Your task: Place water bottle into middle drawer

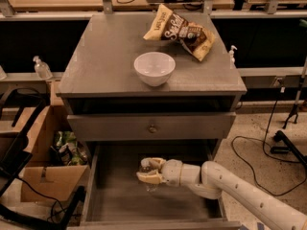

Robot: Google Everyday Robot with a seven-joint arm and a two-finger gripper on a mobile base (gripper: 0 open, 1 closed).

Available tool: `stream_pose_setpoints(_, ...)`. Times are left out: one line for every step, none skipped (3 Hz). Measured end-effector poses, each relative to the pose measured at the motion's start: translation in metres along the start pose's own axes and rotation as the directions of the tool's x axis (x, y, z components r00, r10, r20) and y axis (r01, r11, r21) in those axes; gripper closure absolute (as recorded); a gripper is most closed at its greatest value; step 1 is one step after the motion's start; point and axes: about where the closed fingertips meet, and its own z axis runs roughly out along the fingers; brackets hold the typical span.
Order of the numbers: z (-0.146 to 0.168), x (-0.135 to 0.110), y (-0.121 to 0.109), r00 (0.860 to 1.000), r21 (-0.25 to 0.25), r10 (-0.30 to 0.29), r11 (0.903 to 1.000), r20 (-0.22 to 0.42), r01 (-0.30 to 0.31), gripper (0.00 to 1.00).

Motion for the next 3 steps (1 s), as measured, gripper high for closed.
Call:
stream_pose_setpoints(0.003,0.017,-0.009,0.999,0.015,0.034,0.9993,-0.001,-0.034,1.0)
stream_pose_setpoints(0.005,0.033,-0.015,0.998,0.021,0.058,0.9981,0.018,-0.059,1.0)
stream_pose_setpoints(0.005,0.028,-0.015,0.998,0.021,0.058,0.998,0.018,-0.059,1.0)
